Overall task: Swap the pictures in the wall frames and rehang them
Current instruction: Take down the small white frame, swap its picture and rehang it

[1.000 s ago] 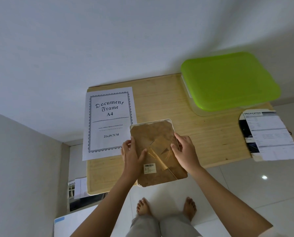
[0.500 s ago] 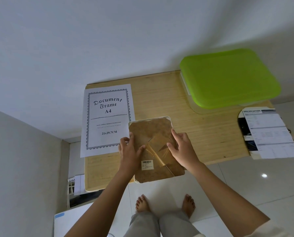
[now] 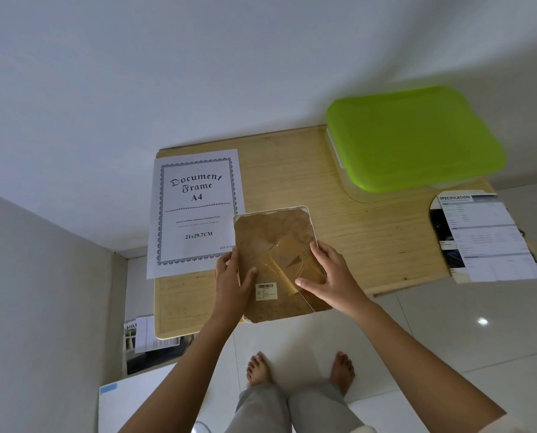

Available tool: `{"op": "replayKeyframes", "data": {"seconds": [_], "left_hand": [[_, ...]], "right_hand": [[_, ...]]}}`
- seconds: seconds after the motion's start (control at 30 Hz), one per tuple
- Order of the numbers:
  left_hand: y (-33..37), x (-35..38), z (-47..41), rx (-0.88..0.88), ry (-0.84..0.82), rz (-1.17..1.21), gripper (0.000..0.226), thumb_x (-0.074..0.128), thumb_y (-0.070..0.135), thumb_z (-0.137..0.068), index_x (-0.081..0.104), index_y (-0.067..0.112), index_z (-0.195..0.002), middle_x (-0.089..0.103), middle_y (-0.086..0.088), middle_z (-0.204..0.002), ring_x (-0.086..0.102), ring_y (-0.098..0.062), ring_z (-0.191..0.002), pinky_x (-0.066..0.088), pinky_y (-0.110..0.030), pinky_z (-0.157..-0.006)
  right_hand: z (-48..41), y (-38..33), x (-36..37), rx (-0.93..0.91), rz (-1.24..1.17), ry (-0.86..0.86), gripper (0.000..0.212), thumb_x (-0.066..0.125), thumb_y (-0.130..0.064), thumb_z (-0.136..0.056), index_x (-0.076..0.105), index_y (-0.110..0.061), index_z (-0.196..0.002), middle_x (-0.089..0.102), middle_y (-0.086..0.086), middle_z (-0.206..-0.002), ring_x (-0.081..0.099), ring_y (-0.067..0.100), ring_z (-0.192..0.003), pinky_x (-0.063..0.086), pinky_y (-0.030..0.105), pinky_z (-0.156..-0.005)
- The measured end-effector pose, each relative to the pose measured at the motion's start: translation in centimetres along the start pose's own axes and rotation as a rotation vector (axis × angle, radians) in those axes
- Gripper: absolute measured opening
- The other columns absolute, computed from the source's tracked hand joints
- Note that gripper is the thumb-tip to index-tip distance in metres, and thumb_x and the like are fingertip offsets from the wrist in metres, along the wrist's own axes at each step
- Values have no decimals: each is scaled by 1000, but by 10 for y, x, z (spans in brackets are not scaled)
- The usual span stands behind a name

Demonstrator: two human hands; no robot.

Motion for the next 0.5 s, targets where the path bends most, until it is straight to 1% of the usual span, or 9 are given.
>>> {"op": "replayKeyframes", "data": {"seconds": [0.1,0.2,0.33,0.5], "left_hand": [[-2,0,5,-7,5,-10,63,58,26,-90,28,15,-144,35,-9,-134,36,-21,-125,33,-28,-101],[1,1,3,-4,7,-53,61,57,27,-90,30,15,-144,35,-10,-132,36,-21,-123,32,-26,-99],[4,2,-1,-23,0,-131,59,54,32,-91,30,16,-143,34,-10,-128,38,-26,-120,38,-35,-98],[14,4,-6,-31,7,-244,56,50,37,-92,30,17,-141,35,-10,-124,38,-26,-114,38,-34,-91]], "right_hand": [[1,-3,4,-1,13,2,88,65,-48,-79,15,-23,-147,14,-2,-153,13,17,-140,17,32,-112],[0,-6,6,0,75,-2,86,62,-48,-81,13,-23,-147,11,-2,-154,12,19,-139,17,32,-111],[-5,-9,5,27,161,-1,84,58,-51,-83,12,-24,-147,15,1,-152,14,23,-137,22,35,-110],[-10,-14,4,57,243,7,81,56,-51,-84,12,-23,-147,19,5,-146,21,25,-130,27,33,-106]]}}
Point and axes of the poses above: each hand's wrist, its own z-axis away from the middle knuckle, its own x-axis out of the palm, y = z × x, the point moved 2 cm from there along -z, towards the middle knuckle
